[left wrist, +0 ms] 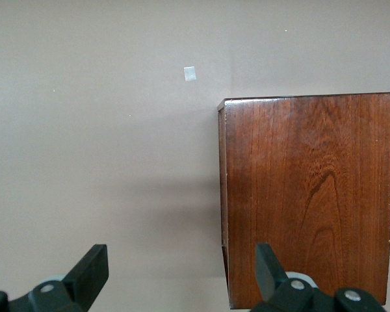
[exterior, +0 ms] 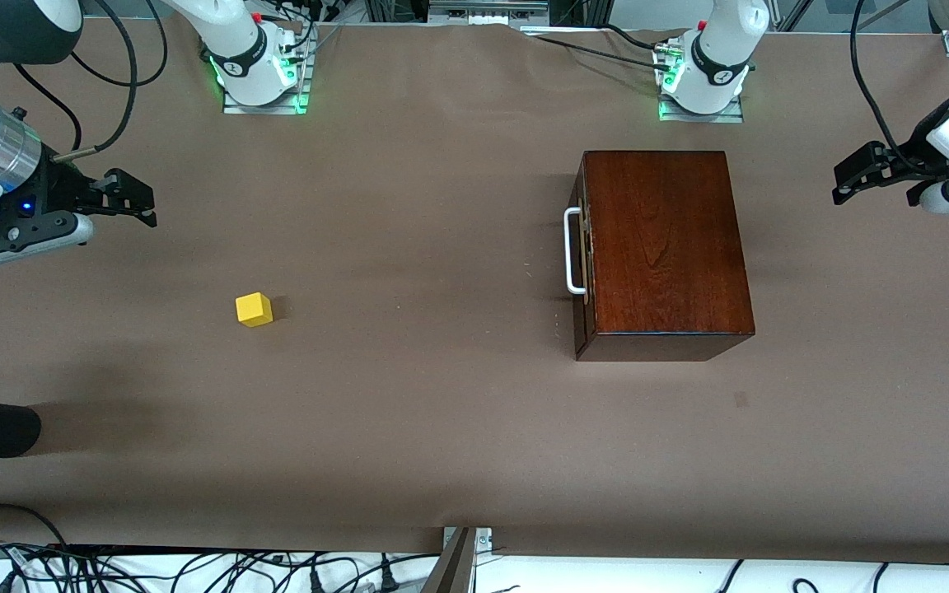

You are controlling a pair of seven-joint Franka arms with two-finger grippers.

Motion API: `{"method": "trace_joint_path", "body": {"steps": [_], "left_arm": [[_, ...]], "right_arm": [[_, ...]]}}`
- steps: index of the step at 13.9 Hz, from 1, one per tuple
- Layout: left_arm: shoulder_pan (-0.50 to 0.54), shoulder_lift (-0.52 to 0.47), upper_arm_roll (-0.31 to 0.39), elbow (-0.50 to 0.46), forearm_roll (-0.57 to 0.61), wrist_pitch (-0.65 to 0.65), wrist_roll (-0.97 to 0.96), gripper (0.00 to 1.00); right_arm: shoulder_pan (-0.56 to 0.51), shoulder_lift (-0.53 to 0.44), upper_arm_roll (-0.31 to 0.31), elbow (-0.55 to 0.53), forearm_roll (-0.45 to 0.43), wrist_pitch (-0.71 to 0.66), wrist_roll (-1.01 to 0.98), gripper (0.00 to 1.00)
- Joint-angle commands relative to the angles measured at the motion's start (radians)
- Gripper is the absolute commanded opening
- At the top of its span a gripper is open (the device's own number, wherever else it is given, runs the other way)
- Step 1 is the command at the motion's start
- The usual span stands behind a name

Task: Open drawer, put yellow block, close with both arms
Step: 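Move the left gripper toward the white drawer handle of the box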

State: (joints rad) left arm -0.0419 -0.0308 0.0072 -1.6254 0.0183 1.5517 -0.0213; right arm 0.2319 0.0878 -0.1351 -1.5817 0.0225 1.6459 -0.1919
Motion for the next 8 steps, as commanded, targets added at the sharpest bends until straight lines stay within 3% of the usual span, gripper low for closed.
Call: {"method": "trace_joint_path", "body": {"steps": [1, 8], "left_arm": [[-0.004, -0.005, 0.002, -0.011, -0.004, 0.013, 0.000, 1.00], [-0.004, 0.002, 0.002, -0.018, -0.003, 0.001, -0.002, 1.00]], "right_arm": [[-0.006, 0.010, 0.005, 0.023, -0.013, -0.005, 0.012, 1.00], [-0.006, 0.012, 0.005, 0.022, -0.013, -0.005, 0.012, 1.00]]}}
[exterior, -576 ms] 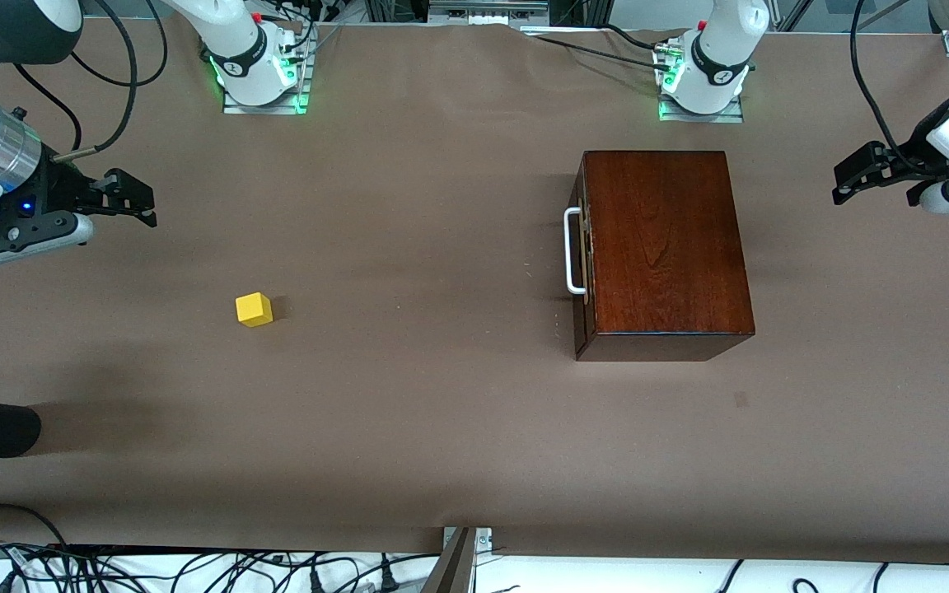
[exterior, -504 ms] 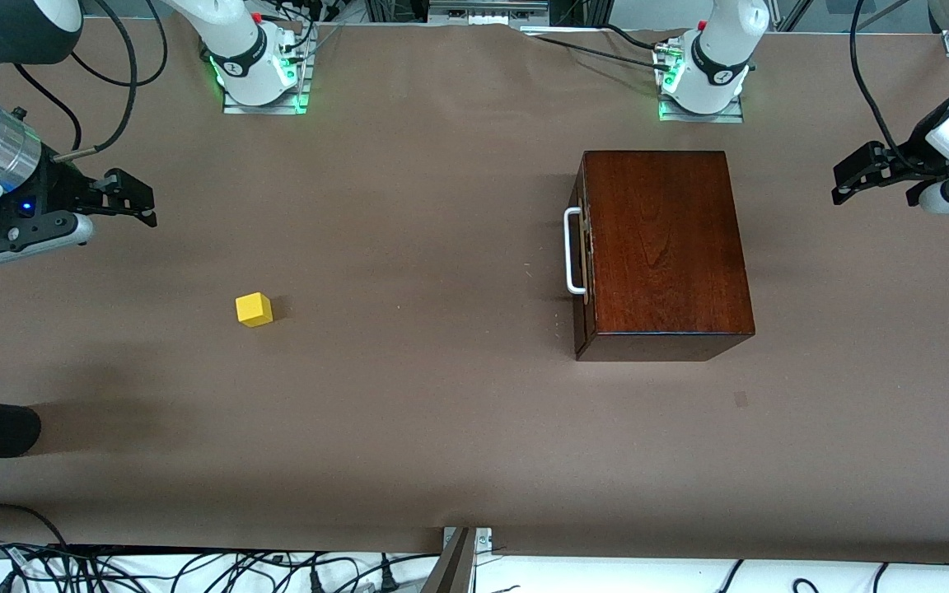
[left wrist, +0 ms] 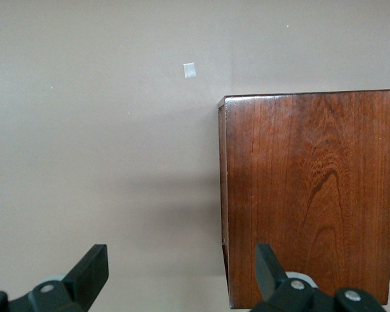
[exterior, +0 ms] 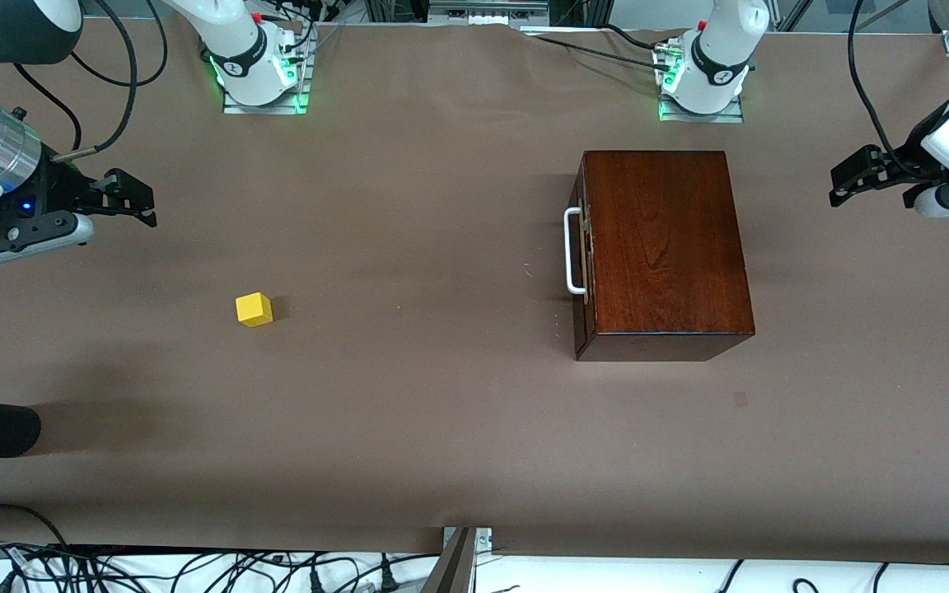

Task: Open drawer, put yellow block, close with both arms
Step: 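Move the left gripper toward the white drawer handle of the box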

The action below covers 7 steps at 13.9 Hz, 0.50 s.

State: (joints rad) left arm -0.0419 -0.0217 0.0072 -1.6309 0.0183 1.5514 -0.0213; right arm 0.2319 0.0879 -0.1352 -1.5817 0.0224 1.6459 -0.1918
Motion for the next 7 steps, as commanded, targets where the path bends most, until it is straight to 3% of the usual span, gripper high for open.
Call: {"method": "trace_joint_path", "body": {"steps": [1, 4, 7], "left_arm": [[-0.004, -0.007, 0.002, -0.014, -0.003, -0.001, 0.000, 1.00], [-0.016, 0.005, -0.024, -0.021, -0.014, -0.002, 0.000, 1.00], [-0.035, 0.031, -0.185, -0.020, -0.017, 0.001, -0.040, 1.00]], "right_arm": [[-0.006, 0.012, 0.005, 0.022, -0.013, -0.005, 0.012, 1.00], [-0.006, 0.012, 0.005, 0.022, -0.013, -0.005, 0.012, 1.00], [-0.008, 0.012, 0.003, 0.022, -0.012, -0.003, 0.012, 1.00]]}}
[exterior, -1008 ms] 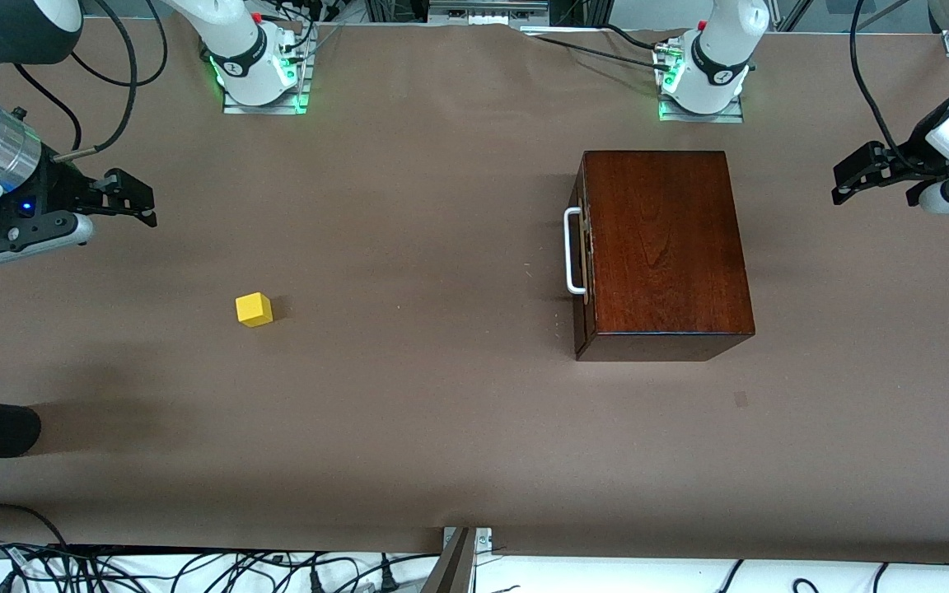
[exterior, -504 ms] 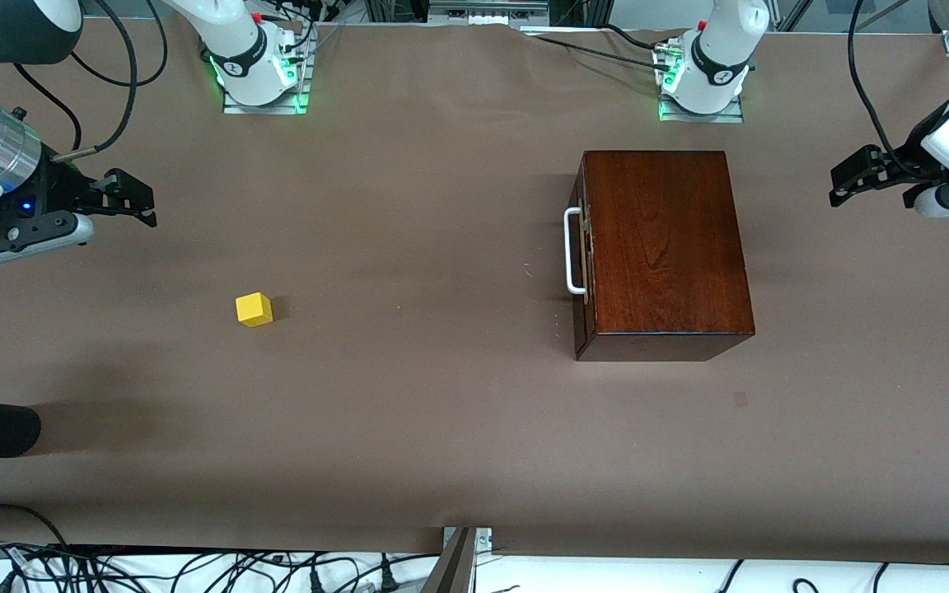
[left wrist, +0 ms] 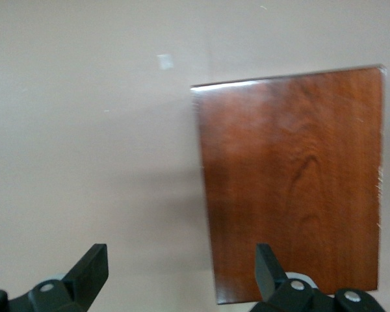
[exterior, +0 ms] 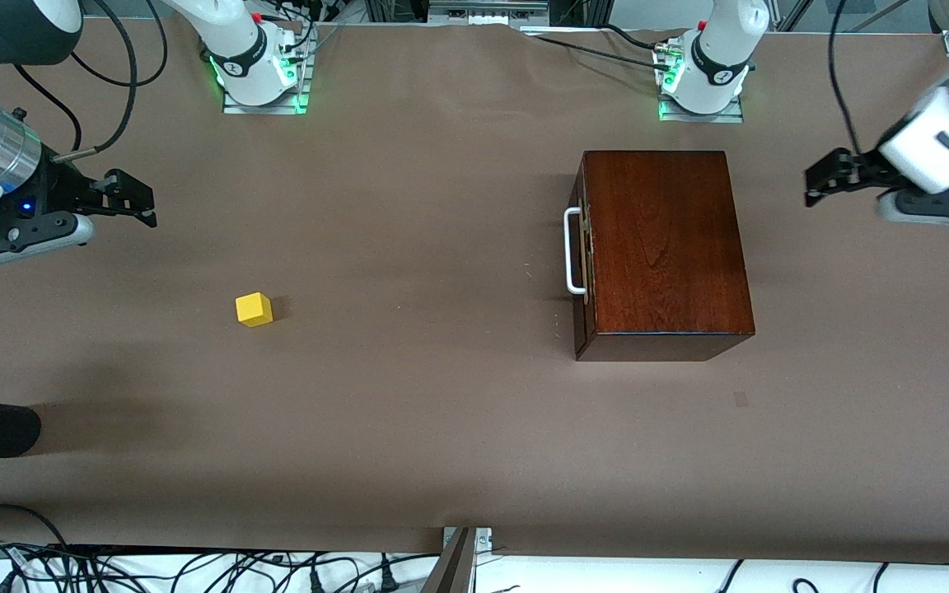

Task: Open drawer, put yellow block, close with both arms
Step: 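Move the left gripper toward the white drawer handle of the box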

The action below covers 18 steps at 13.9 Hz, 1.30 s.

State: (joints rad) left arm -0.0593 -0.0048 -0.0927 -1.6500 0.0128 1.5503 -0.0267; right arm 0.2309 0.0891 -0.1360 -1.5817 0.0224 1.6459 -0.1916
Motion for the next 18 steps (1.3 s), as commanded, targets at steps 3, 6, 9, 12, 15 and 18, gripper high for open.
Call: {"method": "trace_joint_path", "body": {"steps": [3, 6, 9, 12, 15, 18], "left_arm": [[-0.050, 0.083, -0.185, 0.013, -0.040, 0.057, -0.143, 1.00], [-0.083, 0.156, -0.277, 0.012, -0.030, 0.134, -0.339, 1.00], [-0.138, 0.258, -0.306, 0.003, -0.019, 0.261, -0.465, 1.00], [-0.195, 0.325, -0.312, -0.004, 0.094, 0.284, -0.513, 1.00], [-0.211, 0.365, -0.332, -0.013, 0.125, 0.309, -0.544, 1.00], [-0.218, 0.367, -0.332, -0.079, 0.128, 0.384, -0.546, 1.00]], "right_arm": [[-0.007, 0.011, 0.004, 0.022, -0.012, -0.003, 0.012, 1.00], [-0.009, 0.014, 0.004, 0.022, -0.010, 0.000, 0.014, 1.00], [-0.009, 0.017, 0.001, 0.023, -0.010, 0.002, 0.014, 1.00], [-0.009, 0.017, 0.001, 0.023, -0.010, 0.002, 0.014, 1.00], [-0.009, 0.017, 0.001, 0.022, -0.010, 0.002, 0.014, 1.00], [-0.009, 0.017, 0.001, 0.023, -0.010, 0.002, 0.014, 1.00]]}}
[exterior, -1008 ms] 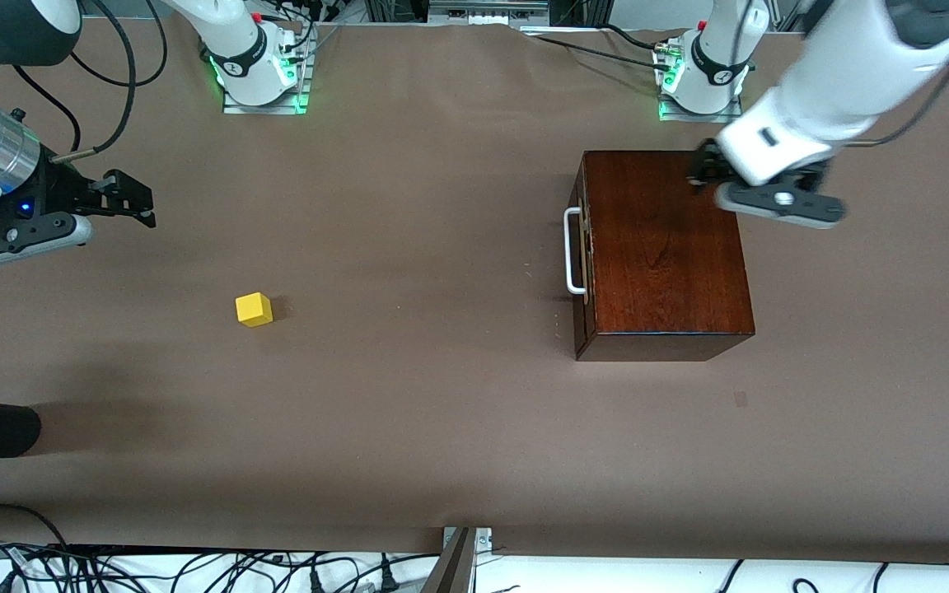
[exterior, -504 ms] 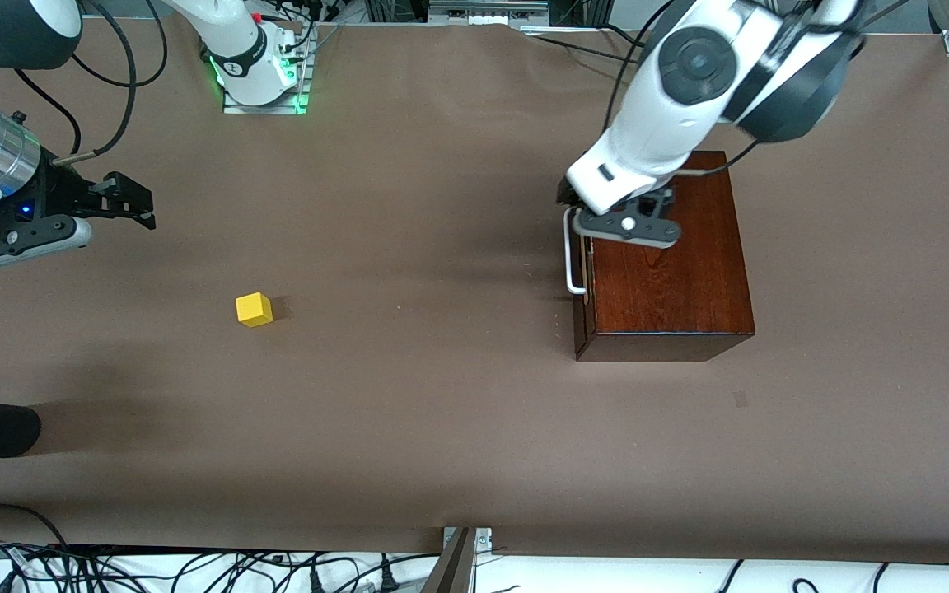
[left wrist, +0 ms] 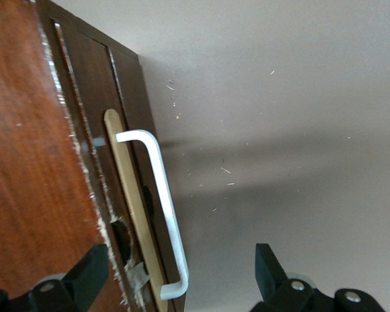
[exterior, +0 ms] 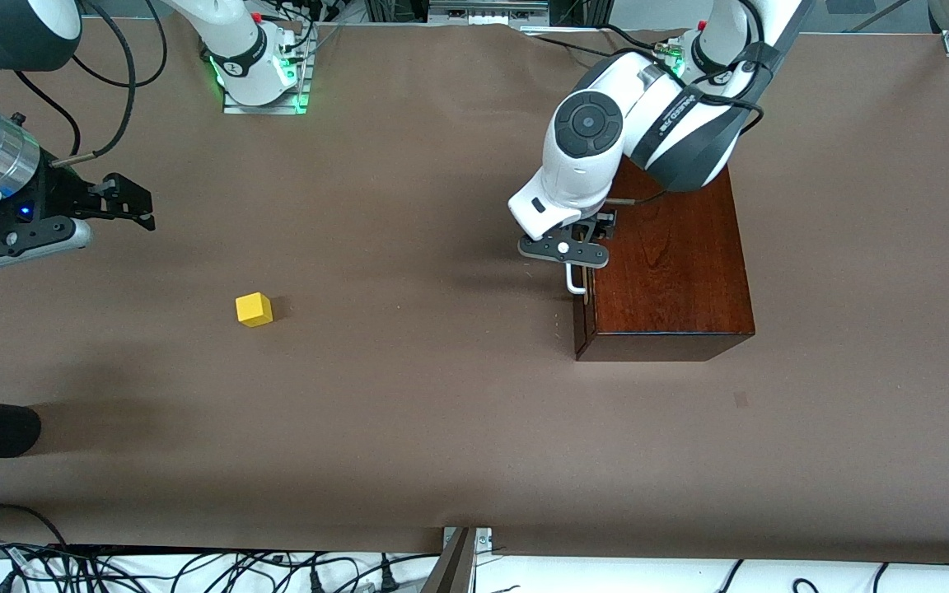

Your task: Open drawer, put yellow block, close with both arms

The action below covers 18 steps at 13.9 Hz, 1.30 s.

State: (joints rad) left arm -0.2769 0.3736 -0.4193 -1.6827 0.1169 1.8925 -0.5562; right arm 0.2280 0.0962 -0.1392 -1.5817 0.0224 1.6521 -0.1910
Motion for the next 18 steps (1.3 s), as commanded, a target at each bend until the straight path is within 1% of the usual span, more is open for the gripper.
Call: {"method": "trace_joint_path", "body": {"steps": [1, 3, 5, 8, 10, 12, 14, 17, 18], "left_arm": [[-0.002, -0.013, -0.007, -0.061, 0.026, 0.049, -0.021, 1.00], [-0.004, -0.012, -0.015, -0.096, 0.082, 0.078, -0.028, 1.00], [-0.004, 0.001, -0.026, -0.120, 0.104, 0.105, -0.073, 1.00], [-0.022, 0.027, -0.027, -0.120, 0.147, 0.115, -0.131, 1.00], [-0.024, 0.031, -0.027, -0.120, 0.148, 0.123, -0.157, 1.00], [-0.074, 0.051, -0.024, -0.115, 0.161, 0.123, -0.209, 1.00], [-0.084, 0.070, -0.026, -0.117, 0.255, 0.125, -0.298, 1.00], [-0.084, 0.074, -0.024, -0.132, 0.282, 0.123, -0.298, 1.00], [-0.084, 0.079, -0.024, -0.133, 0.308, 0.123, -0.300, 1.00]], "right_arm": [[-0.006, 0.010, 0.004, 0.023, -0.010, -0.005, 0.013, 1.00], [-0.006, 0.010, 0.004, 0.023, -0.009, -0.005, 0.013, 1.00], [-0.006, 0.010, 0.004, 0.023, -0.009, -0.005, 0.013, 1.00], [-0.007, 0.010, 0.004, 0.023, -0.007, -0.005, 0.013, 1.00], [-0.010, 0.011, 0.004, 0.023, -0.007, -0.005, 0.013, 1.00], [-0.015, 0.017, 0.004, 0.023, -0.007, 0.003, 0.013, 1.00], [-0.018, 0.023, 0.004, 0.026, -0.004, 0.015, 0.013, 1.00], [-0.016, 0.023, 0.006, 0.028, -0.006, 0.021, 0.012, 1.00], [-0.015, 0.020, 0.006, 0.031, -0.007, 0.018, 0.010, 1.00]]}}
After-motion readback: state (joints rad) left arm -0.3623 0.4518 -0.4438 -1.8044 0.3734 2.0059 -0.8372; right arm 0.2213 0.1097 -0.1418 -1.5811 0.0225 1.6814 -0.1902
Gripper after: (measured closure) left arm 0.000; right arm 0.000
